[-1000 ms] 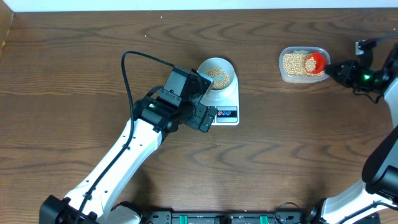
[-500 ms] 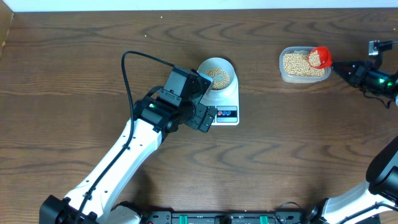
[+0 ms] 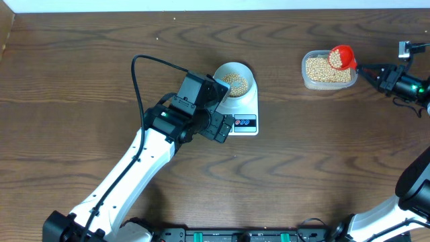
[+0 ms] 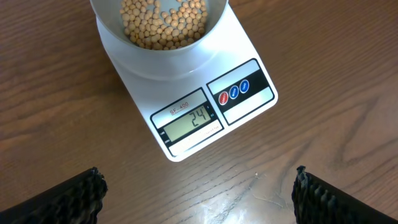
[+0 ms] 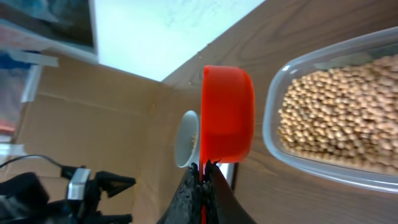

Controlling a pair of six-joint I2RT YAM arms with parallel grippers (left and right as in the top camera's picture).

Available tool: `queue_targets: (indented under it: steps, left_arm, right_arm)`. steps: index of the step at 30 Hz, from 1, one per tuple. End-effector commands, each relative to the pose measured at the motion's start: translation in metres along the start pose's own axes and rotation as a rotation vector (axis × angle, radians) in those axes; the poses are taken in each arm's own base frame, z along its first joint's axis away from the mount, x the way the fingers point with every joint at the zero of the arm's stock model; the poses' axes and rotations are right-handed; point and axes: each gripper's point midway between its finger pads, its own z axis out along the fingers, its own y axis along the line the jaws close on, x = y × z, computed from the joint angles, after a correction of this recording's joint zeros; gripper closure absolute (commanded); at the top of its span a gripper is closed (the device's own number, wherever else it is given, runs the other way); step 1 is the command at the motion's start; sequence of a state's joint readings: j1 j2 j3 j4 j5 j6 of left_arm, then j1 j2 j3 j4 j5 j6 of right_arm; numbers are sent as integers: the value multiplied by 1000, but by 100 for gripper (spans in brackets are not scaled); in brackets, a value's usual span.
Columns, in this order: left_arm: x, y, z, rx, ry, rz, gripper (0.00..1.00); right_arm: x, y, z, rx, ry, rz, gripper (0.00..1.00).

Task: Scoop item into bowl and weigh 50g on scale
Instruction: 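Scoop more soybeans from the tub with the red scoop, right gripper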

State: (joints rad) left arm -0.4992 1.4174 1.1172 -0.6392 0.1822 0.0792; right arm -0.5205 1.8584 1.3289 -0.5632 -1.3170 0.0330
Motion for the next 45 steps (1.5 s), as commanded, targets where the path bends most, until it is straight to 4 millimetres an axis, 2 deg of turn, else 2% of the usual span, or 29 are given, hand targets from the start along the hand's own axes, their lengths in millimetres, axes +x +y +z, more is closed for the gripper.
queue_targets:
  steps: [1, 7, 39, 45]
  left_arm:
    - [-2, 0, -3, 6, -11, 3, 2]
    - [-2, 0, -3, 6, -11, 4, 2]
    - [-2, 0, -3, 6, -11, 3, 2]
    - [-2, 0, -3, 6, -11, 4, 2]
  right_arm:
    - [3, 10, 1, -86, 7, -6, 99]
    - [5, 16, 6, -111, 20, -10, 99]
    - [4, 20, 4, -140, 15, -39, 99]
    - [6, 23, 10, -146, 29, -42, 99]
